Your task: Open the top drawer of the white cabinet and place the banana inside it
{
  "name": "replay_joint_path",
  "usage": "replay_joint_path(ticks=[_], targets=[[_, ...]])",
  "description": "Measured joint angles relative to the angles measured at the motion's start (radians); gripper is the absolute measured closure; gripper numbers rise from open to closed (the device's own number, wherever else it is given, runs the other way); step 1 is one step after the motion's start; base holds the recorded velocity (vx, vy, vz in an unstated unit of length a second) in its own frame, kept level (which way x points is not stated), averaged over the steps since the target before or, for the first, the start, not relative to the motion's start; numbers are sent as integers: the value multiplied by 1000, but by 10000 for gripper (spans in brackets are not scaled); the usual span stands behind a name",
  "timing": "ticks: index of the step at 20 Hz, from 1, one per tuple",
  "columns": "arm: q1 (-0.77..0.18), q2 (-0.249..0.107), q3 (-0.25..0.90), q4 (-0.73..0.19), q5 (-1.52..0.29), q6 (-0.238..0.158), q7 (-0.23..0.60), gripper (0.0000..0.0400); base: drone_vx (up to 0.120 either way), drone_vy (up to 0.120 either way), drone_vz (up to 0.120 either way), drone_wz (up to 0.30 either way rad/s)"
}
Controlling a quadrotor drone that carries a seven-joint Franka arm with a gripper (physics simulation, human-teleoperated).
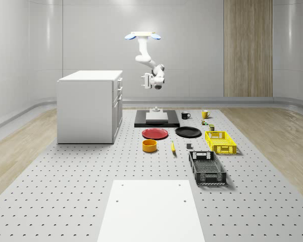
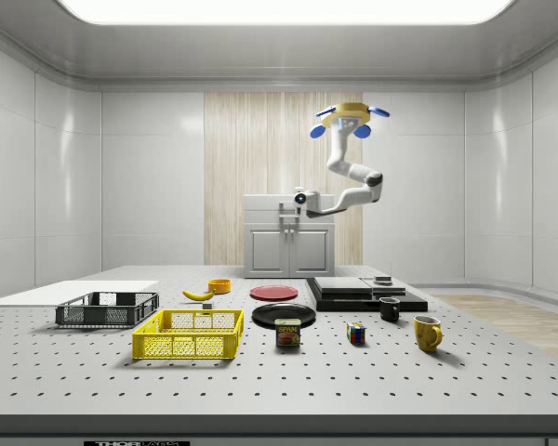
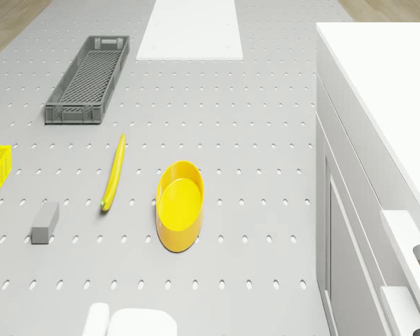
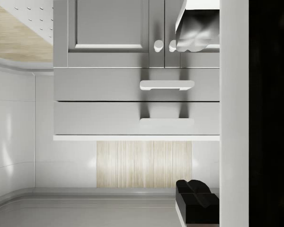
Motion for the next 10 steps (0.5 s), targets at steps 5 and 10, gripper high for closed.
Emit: replay_joint_path(ticks=[5,10], targets=[[10,-5,33,-30,24,45,-4,0,0,0,0,0],[24,-4,76,-65,62,101,-14,0,0,0,0,0]])
